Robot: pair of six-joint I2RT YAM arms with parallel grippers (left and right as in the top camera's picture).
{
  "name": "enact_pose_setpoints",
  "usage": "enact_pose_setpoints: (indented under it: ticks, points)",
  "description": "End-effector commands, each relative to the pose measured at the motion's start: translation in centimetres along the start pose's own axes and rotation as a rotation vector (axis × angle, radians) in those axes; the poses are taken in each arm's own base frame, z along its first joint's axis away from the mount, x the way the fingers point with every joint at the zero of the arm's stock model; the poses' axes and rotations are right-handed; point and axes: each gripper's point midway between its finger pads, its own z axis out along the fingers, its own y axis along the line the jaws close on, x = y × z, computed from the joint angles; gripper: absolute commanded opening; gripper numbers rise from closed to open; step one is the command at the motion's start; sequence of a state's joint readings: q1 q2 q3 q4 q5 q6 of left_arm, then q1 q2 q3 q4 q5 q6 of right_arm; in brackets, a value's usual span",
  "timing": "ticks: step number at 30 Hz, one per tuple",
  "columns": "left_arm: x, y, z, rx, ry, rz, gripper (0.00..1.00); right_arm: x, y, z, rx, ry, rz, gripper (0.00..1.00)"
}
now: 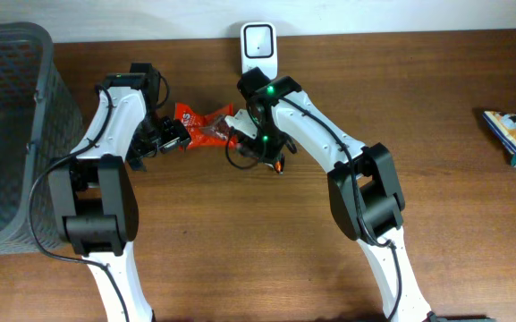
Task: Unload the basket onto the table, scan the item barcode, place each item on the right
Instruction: 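Move the right gripper to the black snack packet and grasp it, then hold the black snack packet up to the scanner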
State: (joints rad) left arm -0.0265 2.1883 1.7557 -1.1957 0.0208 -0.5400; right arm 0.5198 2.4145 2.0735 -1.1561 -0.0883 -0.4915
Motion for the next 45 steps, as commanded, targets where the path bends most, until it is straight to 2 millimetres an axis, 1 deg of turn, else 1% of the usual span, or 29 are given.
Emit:
enact_pose_setpoints:
  ticks: [1,2,4,7,8,12,14,16,17,18,19,21,23,26,29,31,33,34,37,38,39,43,45]
  points:
    - [0.0,0.4,0.3,-0.014,0.005,-0.009,0.99,-0.2,0.2,0.7,-0.008,-0.002,0.068,0.11]
    - [0.0,0.4,0.3,-0.014,0.005,-0.009,0.99,-0.2,0.1,0.7,-0.005,-0.005,0.081,0.1]
    - [0.0,0.4,0.3,-0.014,0.005,-0.009,0.99,-0.6,-0.1,0.4,0.003,-0.016,0.102,0.05]
    - [0.0,0.4,0.3,-0.014,0.004,-0.009,0.99,-1.8,-1.1,-0.6,0.027,-0.065,0.185,0.04]
    - [0.0,0.4,0.3,-0.014,0.005,-0.009,0.99,-2.5,-1.9,-1.5,0.041,-0.102,0.238,0.04]
    - [0.0,0.4,0.3,-0.014,0.004,-0.009,0.99,-4.5,-5.2,-4.8,0.085,-0.229,0.378,0.04]
    - [0.0,0.4,0.3,-0.014,0.005,-0.009,0.99,-5.5,-7.8,-7.0,0.112,-0.328,0.487,0.04]
    - [0.0,0.4,0.3,-0.014,0.005,-0.009,0.99,-6.3,-10.0,-8.8,0.125,-0.417,0.571,0.04]
    - [0.0,0.4,0.3,-0.014,0.004,-0.009,0.99,-6.9,-11.6,-9.7,0.13,-0.484,0.629,0.04]
    - [0.0,0.4,0.3,-0.014,0.005,-0.009,0.99,-7.4,-12.6,-10.3,0.119,-0.537,0.66,0.04]
    - [0.0,0.4,0.3,-0.014,0.005,-0.009,0.99,-8.3,-13.7,-11.3,0.074,-0.623,0.688,0.04]
    - [0.0,0.4,0.3,-0.014,0.005,-0.009,0.99,-10.1,-15.2,-13.2,-0.018,-0.772,0.733,0.04]
    - [0.0,0.4,0.3,-0.014,0.004,-0.009,0.99,-11.0,-16.4,-14.5,-0.039,-0.862,0.789,0.04]
    - [0.0,0.4,0.3,-0.014,0.005,-0.009,0.99,-12.3,-17.2,-16.0,-0.051,-0.961,0.819,0.04]
    - [0.0,0.4,0.3,-0.014,0.004,-0.009,0.99,-13.4,-17.3,-16.1,-0.057,-1.006,0.852,0.04]
    - [0.0,0.4,0.3,-0.014,0.005,-0.009,0.99,-13.8,-17.3,-15.0,-0.049,-1.002,0.888,0.04]
    - [0.0,0.4,0.3,-0.014,0.005,-0.009,0.99,-14.3,-17.1,-13.1,-0.043,-0.982,0.897,0.04]
    - [0.0,0.4,0.3,-0.014,0.005,-0.009,0.99,-14.3,-17.1,-12.8,-0.036,-0.977,0.901,0.04]
    - [0.0,0.4,0.3,-0.014,0.004,-0.009,0.99,-13.8,-17.7,-11.0,0.015,-0.943,0.935,0.04]
    - [0.0,0.4,0.3,-0.014,0.004,-0.009,0.99,-13.7,-17.7,-10.9,0.019,-0.941,0.937,0.04]
    - [0.0,0.4,0.3,-0.014,0.004,-0.009,0.99,-13.7,-17.8,-10.8,0.025,-0.939,0.94,0.08]
    - [0.0,0.4,0.3,-0.014,0.004,-0.009,0.99,-13.6,-18.2,-11.1,0.038,-0.948,0.942,0.07]
    - [0.0,0.4,0.3,-0.014,0.005,-0.009,0.99,-13.6,-18.2,-11.2,0.04,-0.948,0.941,0.04]
